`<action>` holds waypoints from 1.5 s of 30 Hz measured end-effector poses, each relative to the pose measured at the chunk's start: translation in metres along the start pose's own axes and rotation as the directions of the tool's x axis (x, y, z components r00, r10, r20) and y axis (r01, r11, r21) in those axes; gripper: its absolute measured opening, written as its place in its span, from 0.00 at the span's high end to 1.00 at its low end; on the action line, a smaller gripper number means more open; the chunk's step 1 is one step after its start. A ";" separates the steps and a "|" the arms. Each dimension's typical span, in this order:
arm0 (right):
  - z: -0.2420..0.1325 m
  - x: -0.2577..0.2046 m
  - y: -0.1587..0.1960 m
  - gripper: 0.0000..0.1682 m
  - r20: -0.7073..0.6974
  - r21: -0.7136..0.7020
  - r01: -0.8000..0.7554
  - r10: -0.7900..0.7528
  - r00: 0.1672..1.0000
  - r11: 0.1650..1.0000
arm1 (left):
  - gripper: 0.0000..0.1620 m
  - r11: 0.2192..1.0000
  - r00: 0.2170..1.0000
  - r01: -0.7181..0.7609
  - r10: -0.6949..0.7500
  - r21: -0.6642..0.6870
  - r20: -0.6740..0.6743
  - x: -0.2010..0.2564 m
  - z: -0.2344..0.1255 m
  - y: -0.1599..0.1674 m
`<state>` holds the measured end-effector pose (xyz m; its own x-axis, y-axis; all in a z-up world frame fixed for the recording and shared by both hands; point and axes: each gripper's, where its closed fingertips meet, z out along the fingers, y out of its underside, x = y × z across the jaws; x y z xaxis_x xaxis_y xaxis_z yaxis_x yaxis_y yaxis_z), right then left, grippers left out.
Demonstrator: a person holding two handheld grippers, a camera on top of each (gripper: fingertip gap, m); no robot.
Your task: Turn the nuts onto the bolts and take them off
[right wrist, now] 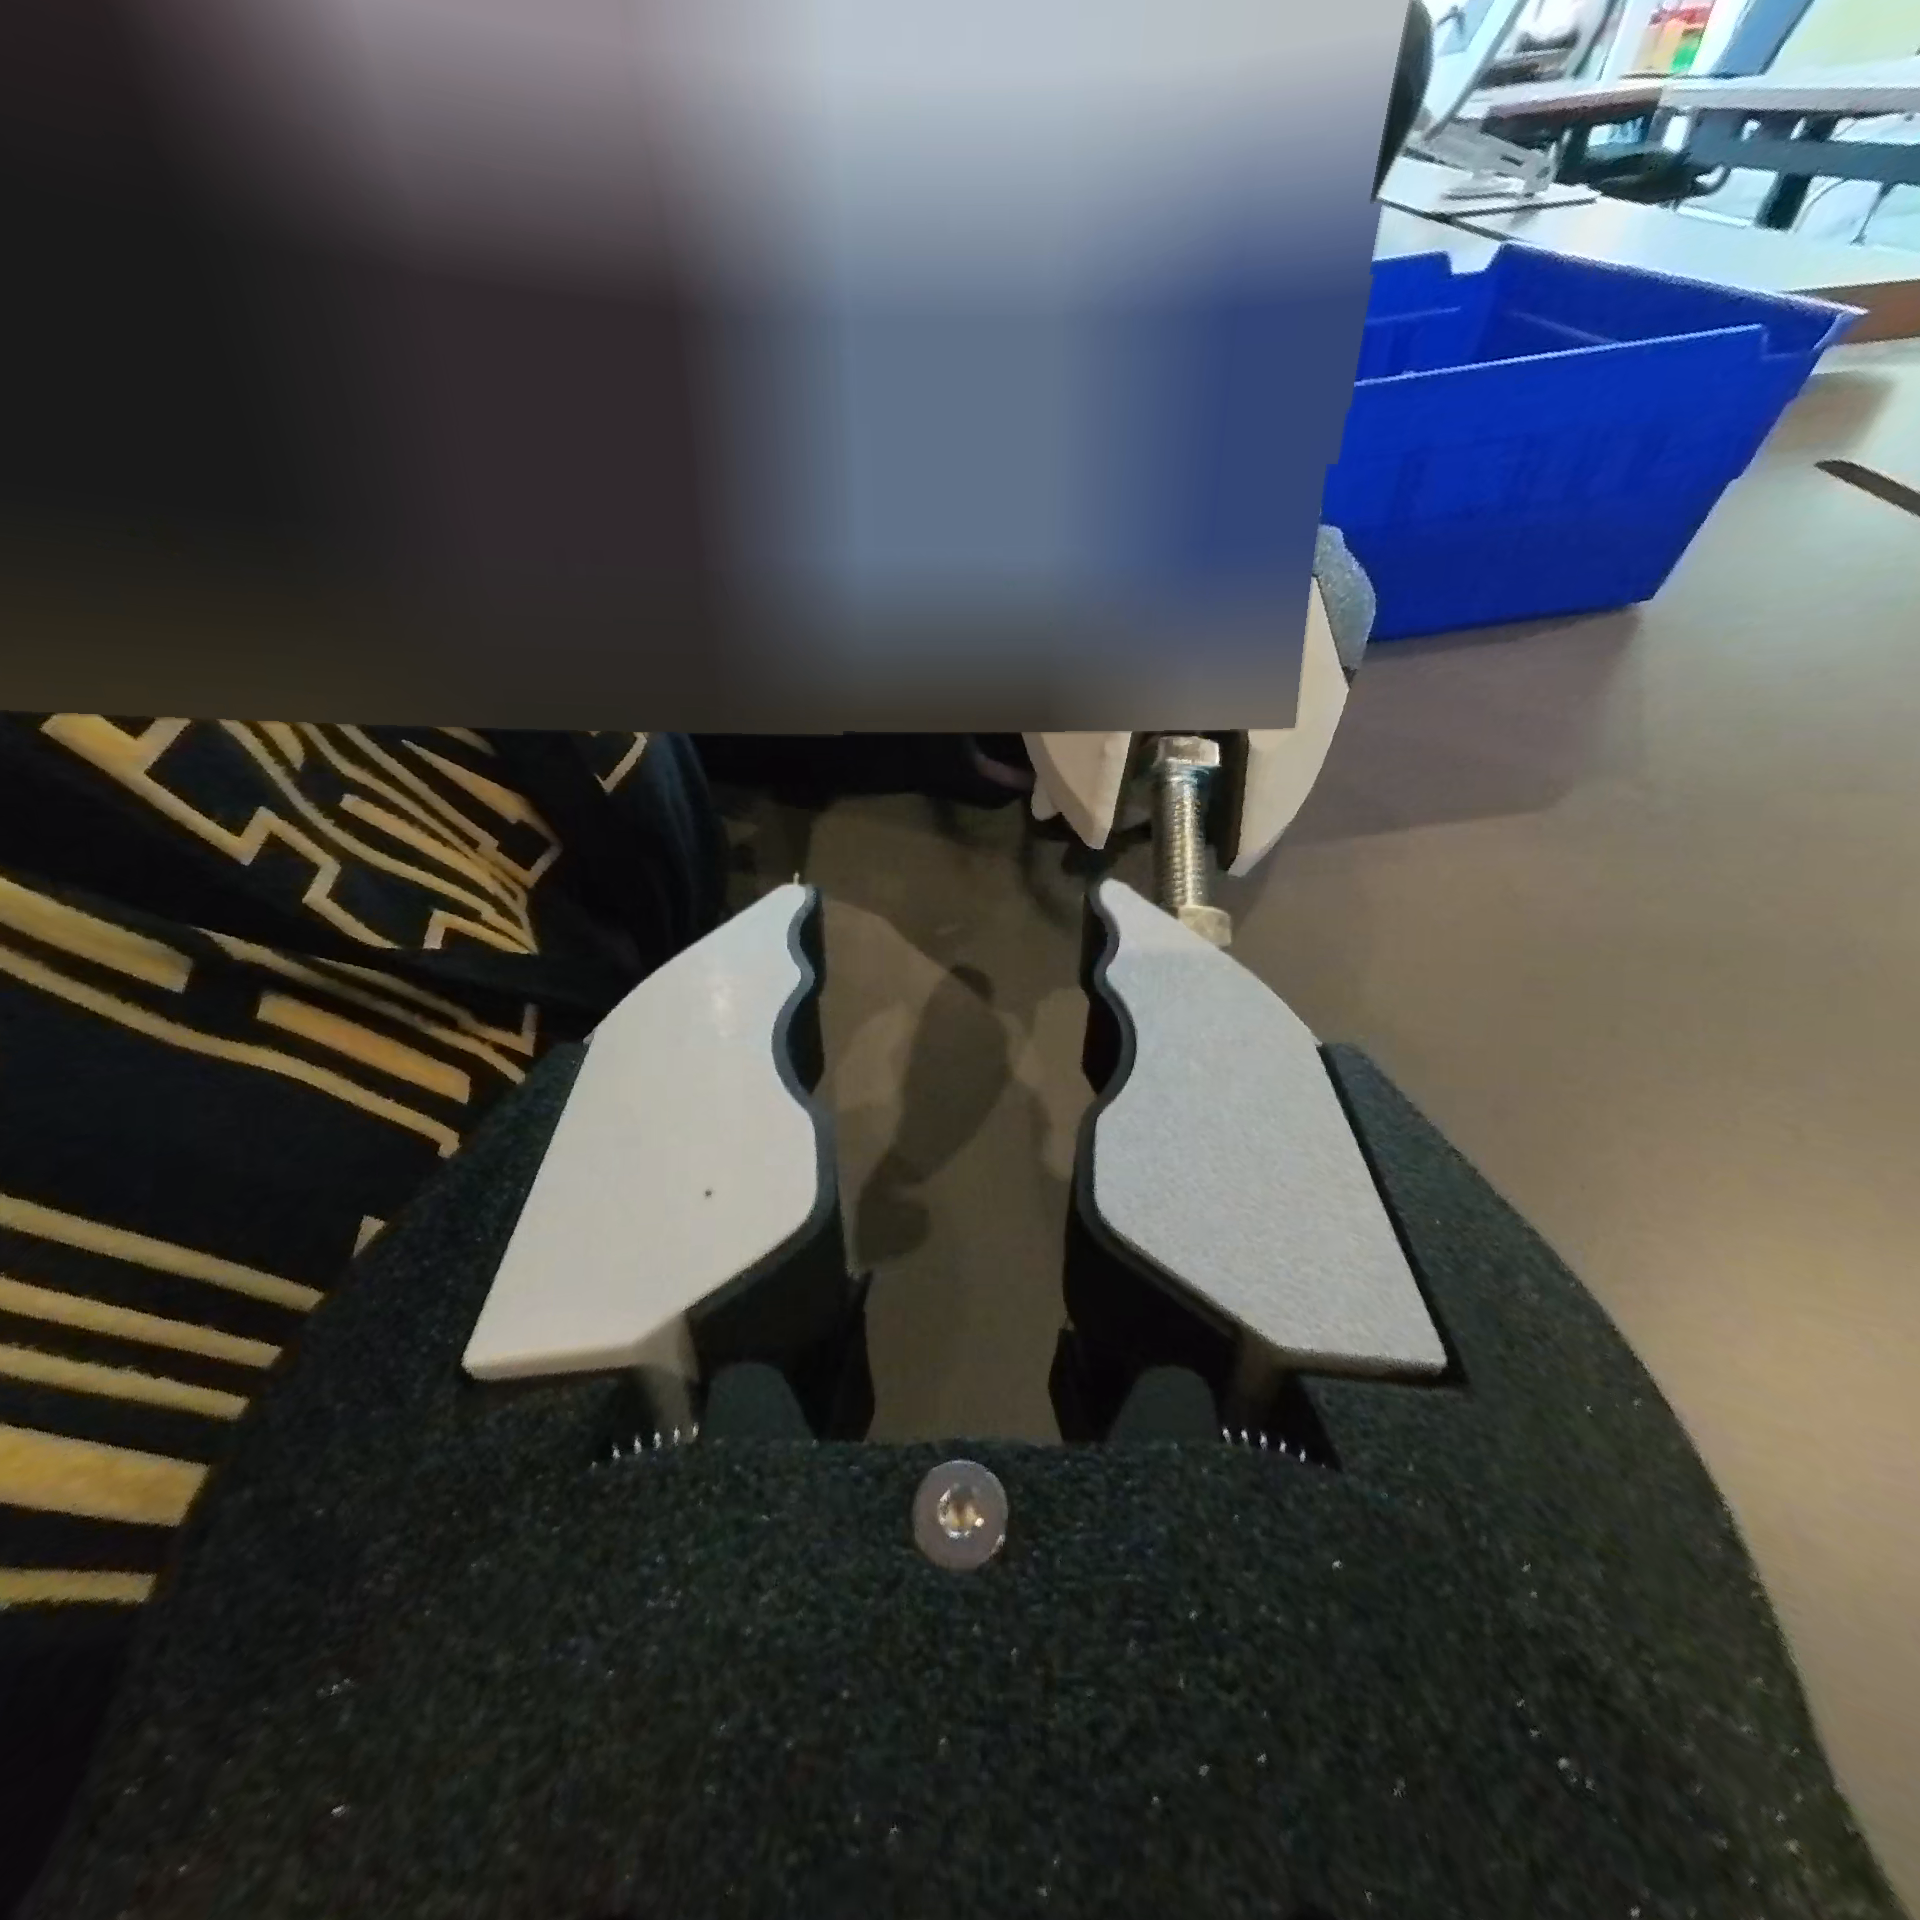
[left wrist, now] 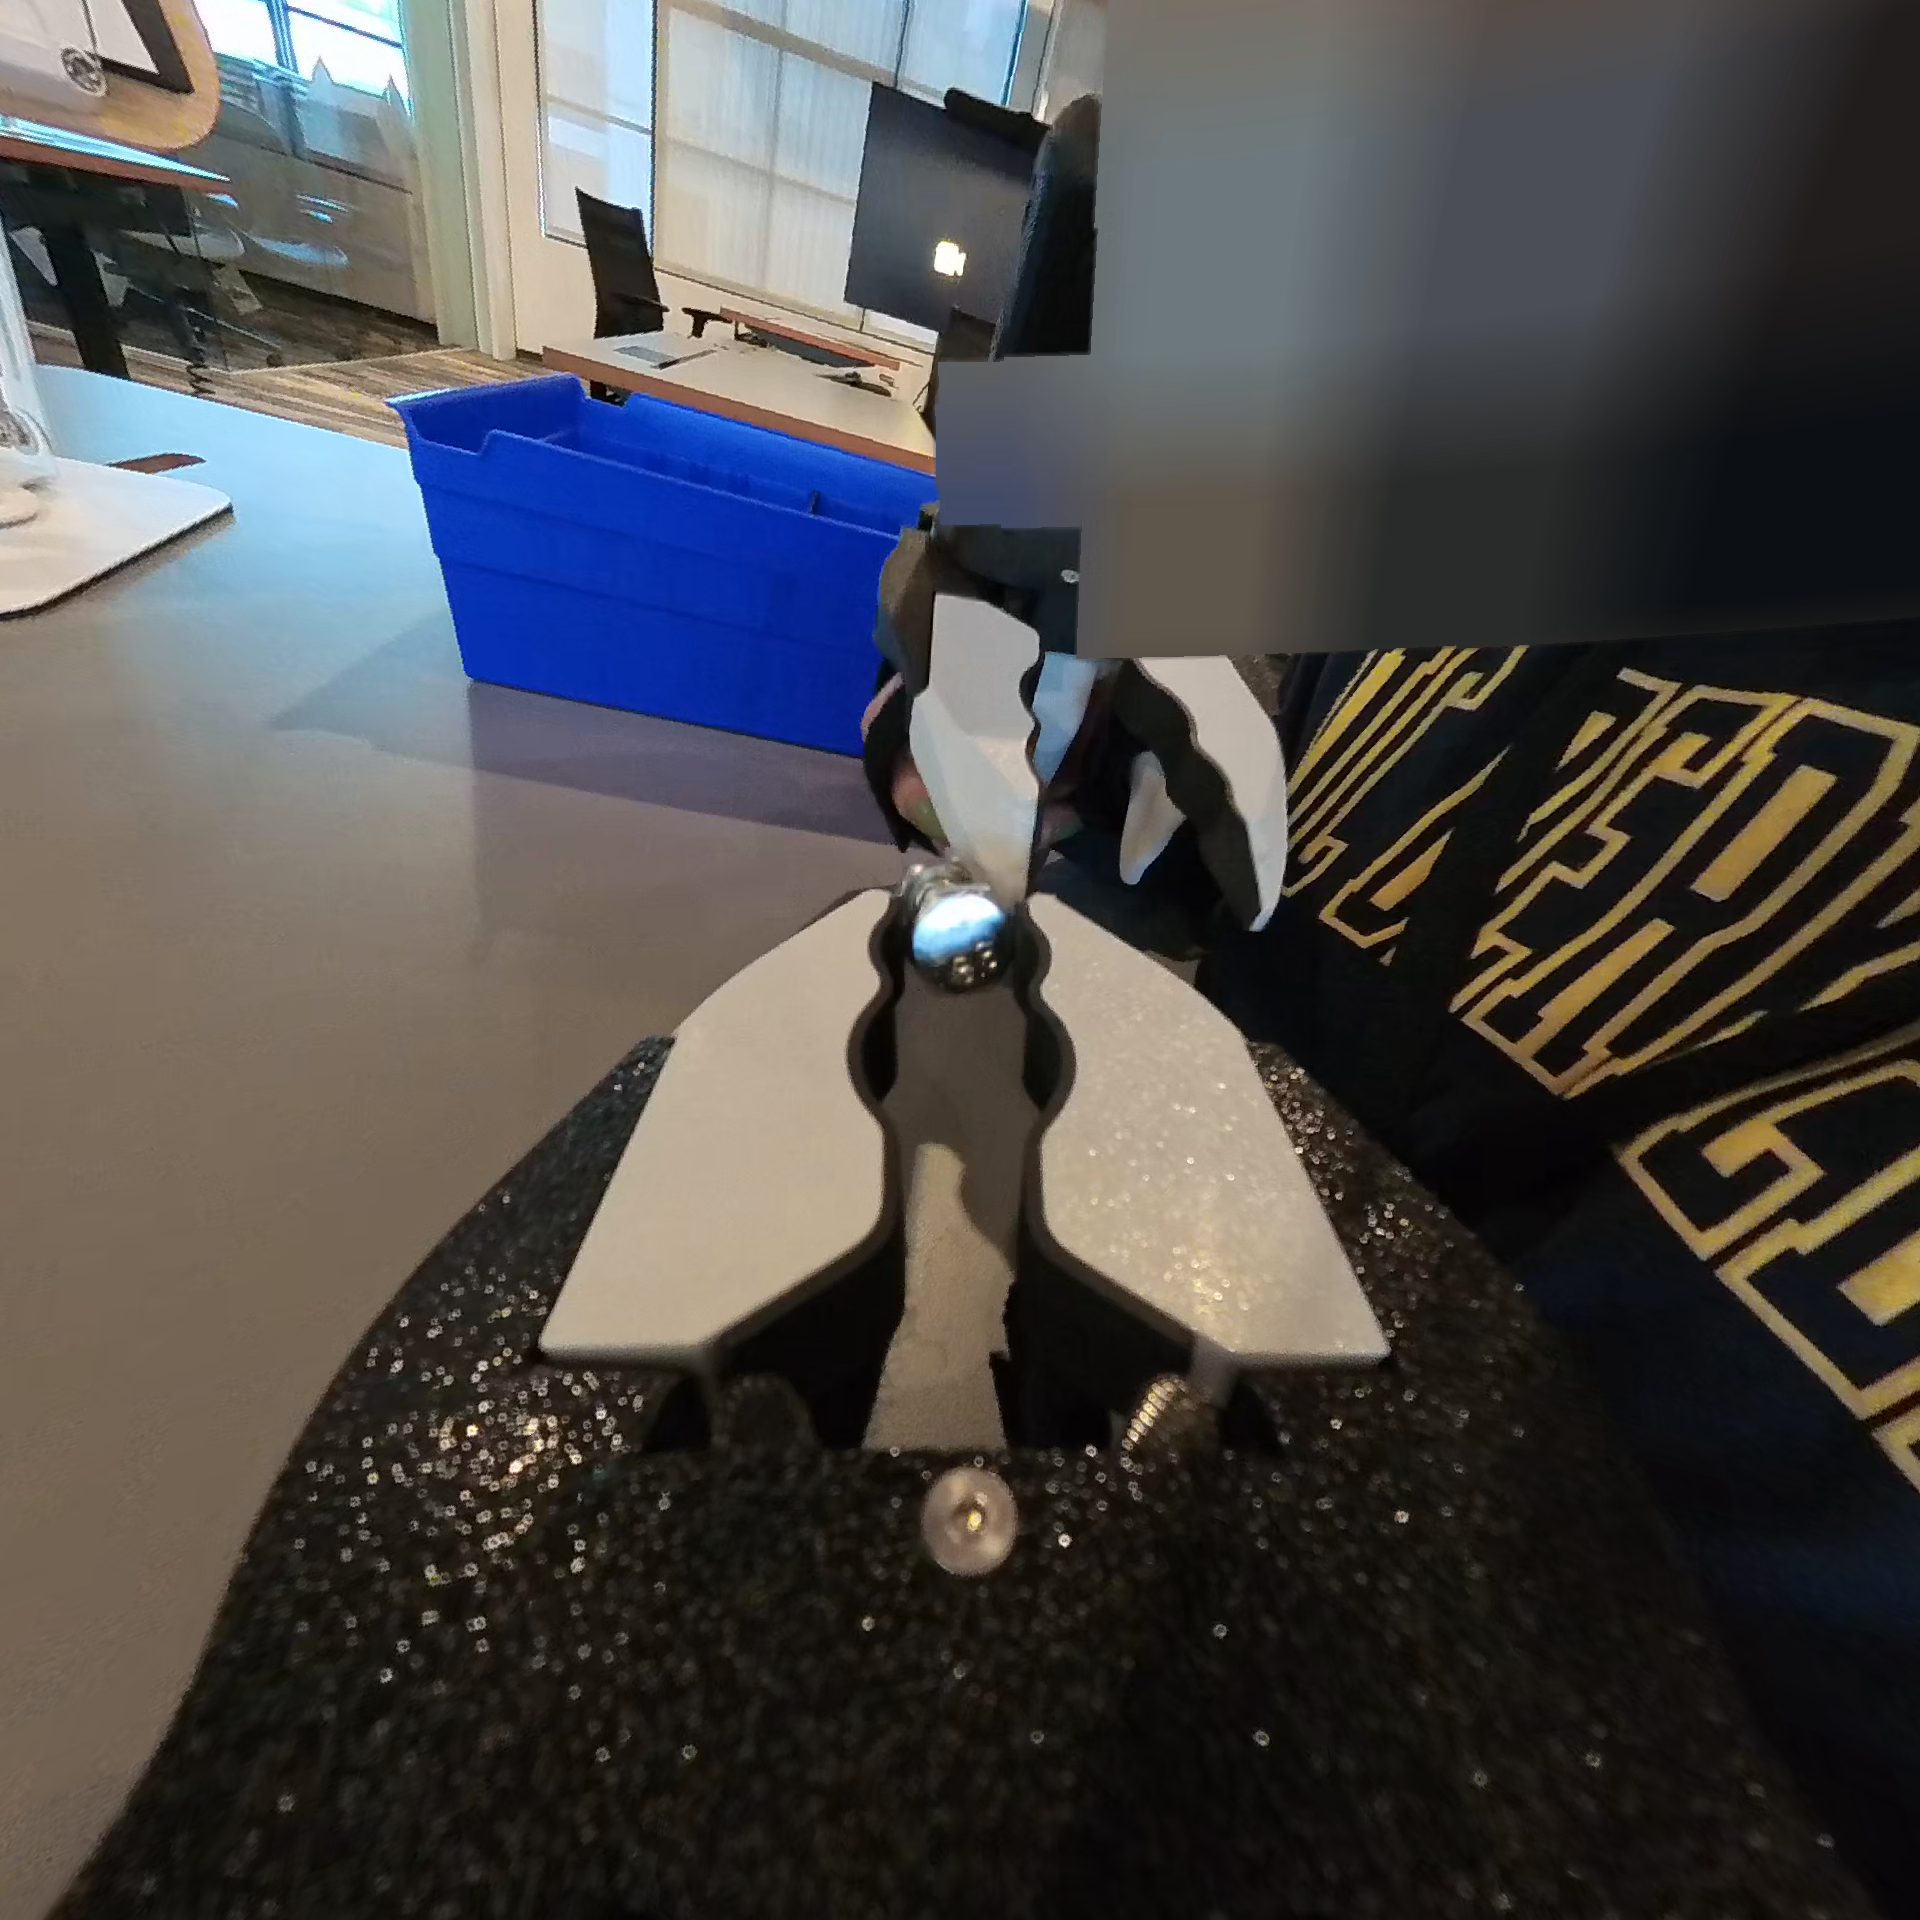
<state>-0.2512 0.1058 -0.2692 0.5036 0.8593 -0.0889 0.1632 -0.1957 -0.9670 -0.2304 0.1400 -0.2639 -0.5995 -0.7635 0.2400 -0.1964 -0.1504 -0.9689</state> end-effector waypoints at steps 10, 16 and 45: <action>-0.008 0.012 -0.003 0.78 -0.080 0.007 0.016 -0.015 0.997 1.000 | 0.88 1.000 1.000 0.003 -0.003 0.012 0.007 0.000 -0.001 -0.002; -0.006 0.027 0.001 0.70 -0.140 0.021 -0.098 0.100 0.985 0.995 | 0.88 0.999 0.999 -0.027 0.028 0.037 -0.030 0.006 0.000 -0.003; -0.005 0.034 0.033 0.89 -0.226 -0.246 0.017 -0.074 0.971 0.969 | 0.88 0.936 0.968 -0.199 0.234 -0.290 0.094 -0.002 0.011 0.037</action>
<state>-0.2247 0.1260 -0.3032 0.6689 0.7423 0.0393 0.3756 -0.2918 -0.8797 -0.2277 0.1294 -0.3006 -0.5535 -0.8329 -0.0003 -0.2896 0.1928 -0.9375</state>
